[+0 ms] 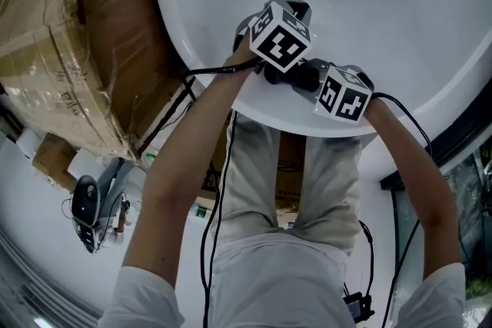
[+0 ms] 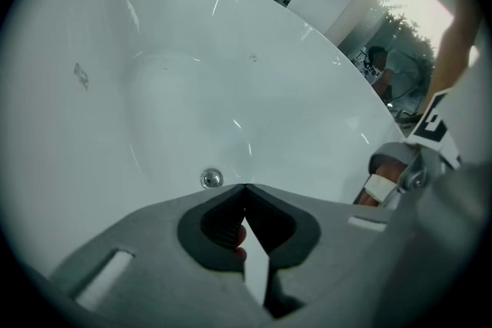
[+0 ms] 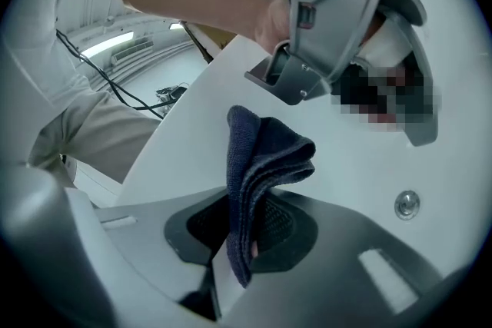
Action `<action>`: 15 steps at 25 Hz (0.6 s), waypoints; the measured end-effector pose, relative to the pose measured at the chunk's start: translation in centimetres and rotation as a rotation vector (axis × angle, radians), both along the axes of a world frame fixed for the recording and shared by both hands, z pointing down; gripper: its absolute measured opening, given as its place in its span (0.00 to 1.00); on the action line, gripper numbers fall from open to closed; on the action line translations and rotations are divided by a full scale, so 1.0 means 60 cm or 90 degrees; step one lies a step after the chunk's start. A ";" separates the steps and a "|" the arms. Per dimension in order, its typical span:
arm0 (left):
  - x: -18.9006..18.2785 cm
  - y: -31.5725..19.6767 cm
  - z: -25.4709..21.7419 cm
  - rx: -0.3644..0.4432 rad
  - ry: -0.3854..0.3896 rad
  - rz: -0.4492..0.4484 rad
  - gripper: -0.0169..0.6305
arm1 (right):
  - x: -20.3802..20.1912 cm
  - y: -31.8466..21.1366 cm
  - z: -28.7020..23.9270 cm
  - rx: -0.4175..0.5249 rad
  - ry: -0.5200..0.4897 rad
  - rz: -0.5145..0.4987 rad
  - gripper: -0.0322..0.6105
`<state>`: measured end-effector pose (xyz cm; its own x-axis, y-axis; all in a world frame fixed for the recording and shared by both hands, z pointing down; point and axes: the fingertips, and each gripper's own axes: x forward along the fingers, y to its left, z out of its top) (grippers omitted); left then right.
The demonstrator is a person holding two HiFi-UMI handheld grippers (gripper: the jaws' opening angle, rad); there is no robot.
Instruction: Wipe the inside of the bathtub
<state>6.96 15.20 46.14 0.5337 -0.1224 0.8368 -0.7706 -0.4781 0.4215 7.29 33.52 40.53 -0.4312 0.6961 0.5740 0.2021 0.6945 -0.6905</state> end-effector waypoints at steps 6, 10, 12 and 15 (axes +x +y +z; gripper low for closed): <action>0.005 0.004 -0.003 -0.003 -0.010 0.015 0.03 | 0.003 0.016 -0.044 -0.016 -0.024 -0.028 0.14; 0.008 -0.002 -0.010 -0.002 -0.013 0.019 0.03 | 0.009 0.032 -0.083 -0.025 -0.047 -0.052 0.14; 0.008 -0.010 -0.012 0.000 -0.016 0.019 0.03 | 0.012 0.035 -0.097 -0.031 -0.052 -0.058 0.14; 0.011 -0.016 -0.015 0.000 -0.018 0.020 0.03 | 0.015 0.044 -0.116 -0.038 -0.058 -0.067 0.14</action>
